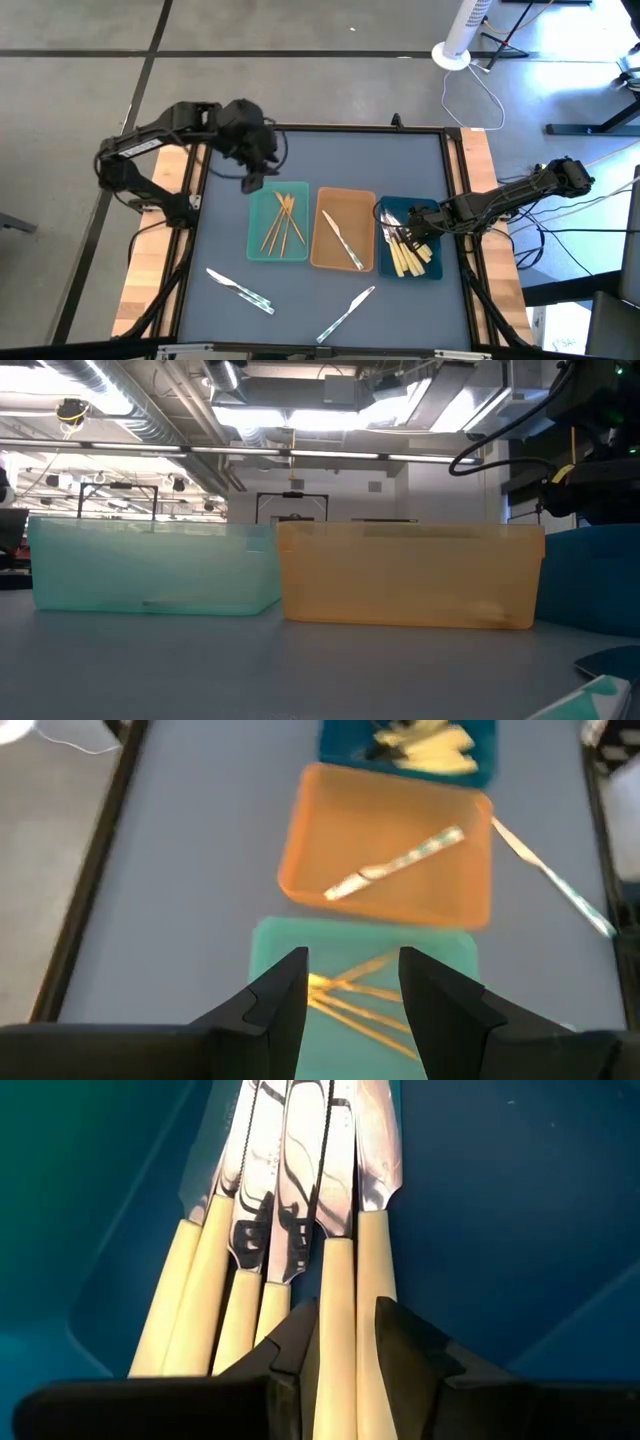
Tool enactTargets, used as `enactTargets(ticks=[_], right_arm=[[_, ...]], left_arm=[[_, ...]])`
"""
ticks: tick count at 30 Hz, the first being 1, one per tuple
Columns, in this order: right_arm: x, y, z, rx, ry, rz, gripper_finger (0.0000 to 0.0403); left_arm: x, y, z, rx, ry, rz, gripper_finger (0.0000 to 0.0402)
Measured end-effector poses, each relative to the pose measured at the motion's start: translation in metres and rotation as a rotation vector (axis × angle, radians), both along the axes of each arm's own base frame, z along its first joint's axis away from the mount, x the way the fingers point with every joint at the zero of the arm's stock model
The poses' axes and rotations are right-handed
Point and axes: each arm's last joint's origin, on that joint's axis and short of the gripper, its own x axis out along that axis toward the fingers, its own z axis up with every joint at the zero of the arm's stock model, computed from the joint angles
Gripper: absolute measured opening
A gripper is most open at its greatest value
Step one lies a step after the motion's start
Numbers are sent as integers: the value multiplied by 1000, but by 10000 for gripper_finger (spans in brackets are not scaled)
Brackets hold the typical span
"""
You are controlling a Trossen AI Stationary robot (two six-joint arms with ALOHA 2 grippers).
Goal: Sort silverware by color (type)
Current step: Put the blue knife into the orange bin
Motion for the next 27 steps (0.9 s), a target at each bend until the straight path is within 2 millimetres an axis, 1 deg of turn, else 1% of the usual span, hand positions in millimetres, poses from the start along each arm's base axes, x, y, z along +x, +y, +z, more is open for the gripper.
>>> enactTargets(ticks=[6, 8, 11, 13, 16, 21, 27], right_arm=[[0, -1, 0, -27, -8, -9, 88], [0, -1, 0, -34, -10, -10, 88], [0, -1, 0, -35, -10, -8, 88], [0, -1, 0, -34, -12, -9, 88], [1, -1, 0, -33, -14, -10, 88], [1, -1, 0, -33, -20, -4, 88], [3, 0, 1, -34, -38, 13, 88]], left_arm=[[-21, -35, 6, 22, 45, -76, 151], [-29, -46, 8, 20, 36, -100, 151], [-39, -60, 2, -5, 47, -138, 151], [-45, -69, -8, -27, 73, -151, 151], [-51, -80, -28, -51, 104, -157, 151], [-53, -98, -63, -119, 123, -152, 151], [-60, -124, -101, -186, 256, -199, 151]])
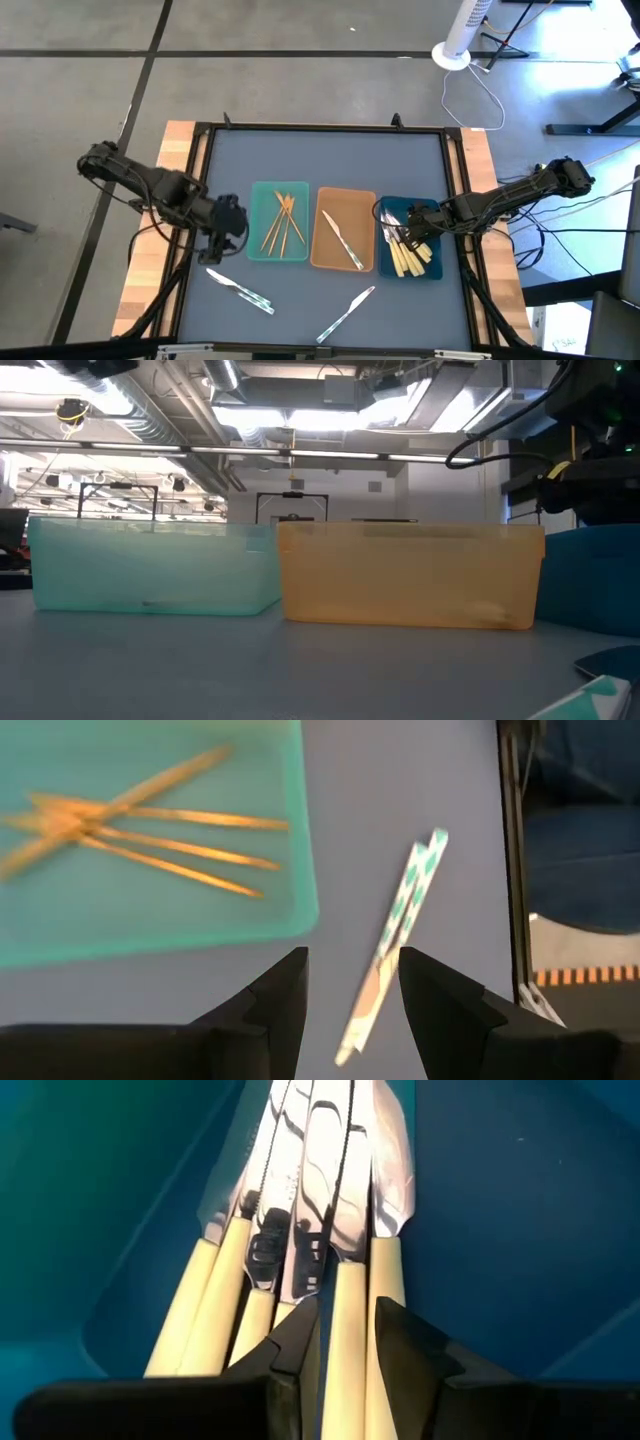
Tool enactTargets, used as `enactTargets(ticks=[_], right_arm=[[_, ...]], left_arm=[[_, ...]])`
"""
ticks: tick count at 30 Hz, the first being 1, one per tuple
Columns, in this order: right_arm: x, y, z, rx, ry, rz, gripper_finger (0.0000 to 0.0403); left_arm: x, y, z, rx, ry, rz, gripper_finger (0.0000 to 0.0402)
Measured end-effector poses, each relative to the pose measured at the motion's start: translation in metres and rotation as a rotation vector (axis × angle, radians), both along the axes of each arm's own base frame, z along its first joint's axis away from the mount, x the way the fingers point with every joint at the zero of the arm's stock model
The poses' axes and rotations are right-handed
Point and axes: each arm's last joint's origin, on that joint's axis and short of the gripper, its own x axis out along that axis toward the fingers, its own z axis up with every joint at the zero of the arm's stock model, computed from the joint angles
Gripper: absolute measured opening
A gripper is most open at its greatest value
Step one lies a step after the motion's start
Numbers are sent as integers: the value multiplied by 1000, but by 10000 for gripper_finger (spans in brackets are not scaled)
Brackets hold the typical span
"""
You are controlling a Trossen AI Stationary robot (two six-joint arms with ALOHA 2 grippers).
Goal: Sort silverware by color (type)
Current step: Put the blue knife into the orange bin
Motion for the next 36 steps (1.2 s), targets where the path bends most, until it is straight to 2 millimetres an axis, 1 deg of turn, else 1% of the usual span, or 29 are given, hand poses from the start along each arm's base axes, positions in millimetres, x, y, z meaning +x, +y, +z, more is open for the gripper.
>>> enactTargets(ticks=[4, 10, 14, 17, 23, 30, 33, 36], right_arm=[[0, 0, 0, -7, -3, -3, 88], [1, -1, 0, -30, -12, -11, 88], [1, -1, 0, -30, -12, -11, 88], [1, -1, 0, -30, -13, -11, 88], [1, -1, 0, -30, -13, -11, 88], [1, -1, 0, -30, -13, -11, 88], [1, -1, 0, -30, -14, -11, 88], [1, -1, 1, -29, -17, -11, 88]], left_arm=[[-3, -17, -21, -23, 25, -21, 151], [-11, -42, -42, -77, 23, -55, 151], [-14, -54, -57, -97, -3, -110, 151], [-15, -60, -70, -116, -27, -136, 151], [-15, -65, -93, -135, -89, -146, 151], [-20, -73, -106, -109, -166, -153, 151], [-23, -79, -111, -57, -181, -151, 151], [-23, -86, -120, -3, -176, -158, 151]])
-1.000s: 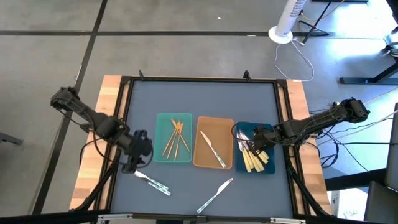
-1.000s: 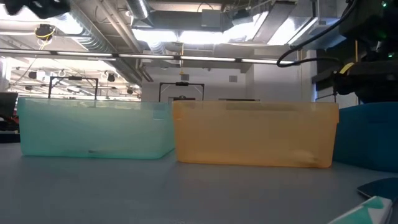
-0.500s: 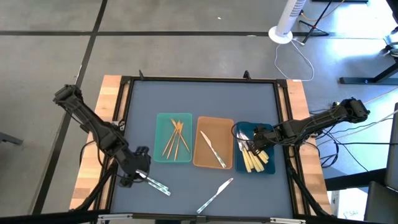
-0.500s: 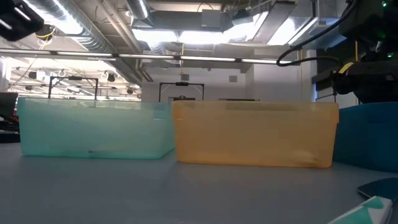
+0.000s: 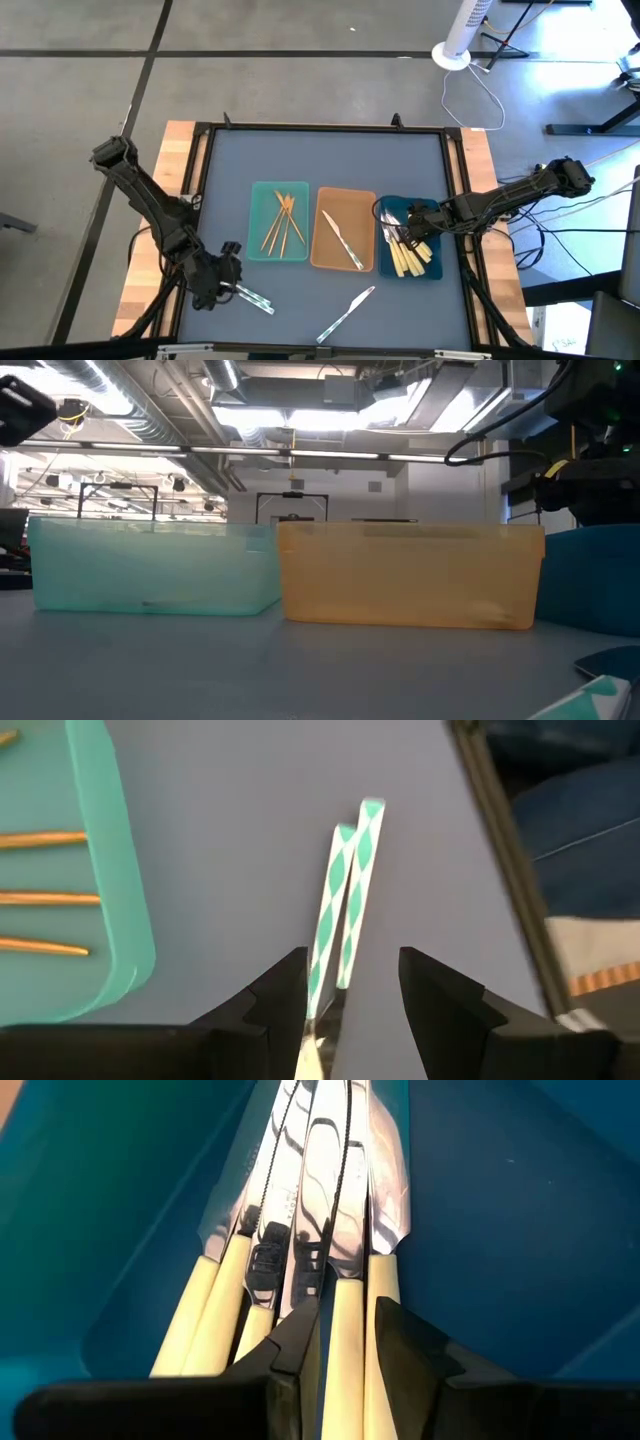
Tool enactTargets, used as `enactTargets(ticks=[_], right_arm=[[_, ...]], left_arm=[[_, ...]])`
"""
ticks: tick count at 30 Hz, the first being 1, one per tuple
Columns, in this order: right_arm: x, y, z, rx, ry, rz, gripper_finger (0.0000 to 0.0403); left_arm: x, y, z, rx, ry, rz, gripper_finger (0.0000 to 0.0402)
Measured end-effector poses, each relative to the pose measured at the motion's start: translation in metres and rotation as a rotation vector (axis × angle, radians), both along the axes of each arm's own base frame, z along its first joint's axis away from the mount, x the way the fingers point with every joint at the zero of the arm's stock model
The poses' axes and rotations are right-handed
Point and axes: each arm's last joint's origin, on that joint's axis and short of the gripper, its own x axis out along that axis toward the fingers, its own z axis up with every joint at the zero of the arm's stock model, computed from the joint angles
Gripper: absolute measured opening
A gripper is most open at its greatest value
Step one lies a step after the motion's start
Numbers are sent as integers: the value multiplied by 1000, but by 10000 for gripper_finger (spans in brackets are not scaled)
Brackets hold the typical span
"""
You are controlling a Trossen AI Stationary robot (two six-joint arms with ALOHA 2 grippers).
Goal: Sort silverware by color (type)
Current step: Put the blue knife into the orange bin
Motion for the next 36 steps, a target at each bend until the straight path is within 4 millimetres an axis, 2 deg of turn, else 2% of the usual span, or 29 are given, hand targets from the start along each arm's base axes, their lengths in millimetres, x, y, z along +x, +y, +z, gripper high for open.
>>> enactTargets(ticks=[8, 18, 36], right_arm=[[0, 0, 0, 0, 0, 0, 88], [0, 0, 0, 0, 0, 0, 88], [0, 0, 0, 0, 1, 0, 88]], left_arm=[[8, -18, -33, 107, 59, -28, 151], [15, -26, -68, 210, 147, -31, 151], [16, -27, -71, 225, 144, -26, 151]])
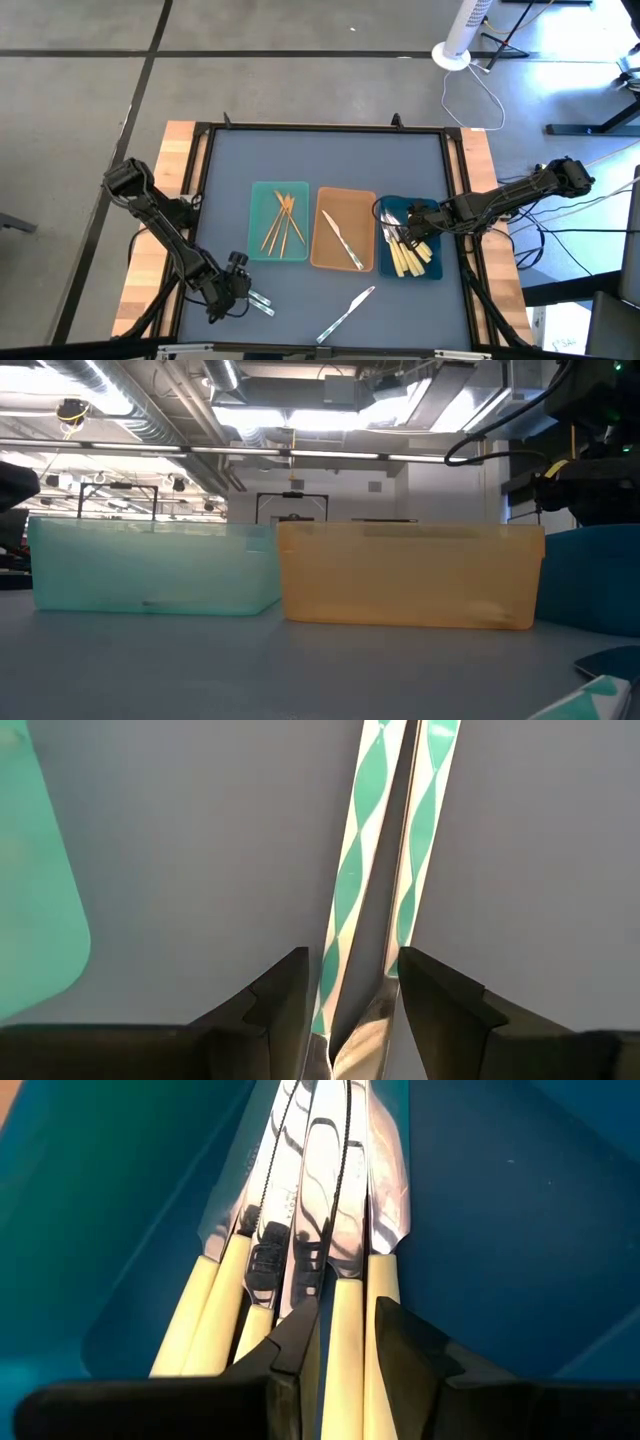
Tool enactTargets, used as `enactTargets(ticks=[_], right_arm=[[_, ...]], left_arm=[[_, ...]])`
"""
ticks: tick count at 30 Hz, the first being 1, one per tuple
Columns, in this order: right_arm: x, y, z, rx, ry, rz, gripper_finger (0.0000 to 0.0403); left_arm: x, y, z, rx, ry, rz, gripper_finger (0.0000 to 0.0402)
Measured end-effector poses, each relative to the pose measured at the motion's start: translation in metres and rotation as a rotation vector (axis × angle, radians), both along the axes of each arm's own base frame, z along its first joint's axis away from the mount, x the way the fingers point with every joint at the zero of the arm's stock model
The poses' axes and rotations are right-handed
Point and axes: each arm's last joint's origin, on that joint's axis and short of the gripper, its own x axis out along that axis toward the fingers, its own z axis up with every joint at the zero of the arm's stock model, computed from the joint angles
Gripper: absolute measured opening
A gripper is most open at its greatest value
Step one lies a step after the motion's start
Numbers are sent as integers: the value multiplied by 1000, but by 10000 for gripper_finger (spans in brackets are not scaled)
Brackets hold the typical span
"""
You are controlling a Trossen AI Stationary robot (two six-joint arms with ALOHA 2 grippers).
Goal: Sort silverware by color (type)
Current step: Put the blue knife into the orange bin
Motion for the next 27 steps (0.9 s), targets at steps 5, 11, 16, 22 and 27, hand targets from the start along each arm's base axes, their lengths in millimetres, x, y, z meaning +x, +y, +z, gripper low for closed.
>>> enactTargets(ticks=[5, 11, 16, 22, 27], right_arm=[[0, 0, 0, 0, 0, 0, 88], [0, 0, 0, 0, 0, 0, 88], [0, 0, 0, 0, 0, 0, 88], [0, 0, 0, 0, 0, 0, 88], [0, 0, 0, 0, 0, 0, 88]], left_arm=[[0, 0, 0, -9, 3, 26, 151], [1, -1, 2, -23, 2, 53, 151], [2, -2, 4, -20, -12, 55, 151], [3, -2, 4, -20, -15, 55, 151], [3, -2, 5, -12, -26, 61, 151]])
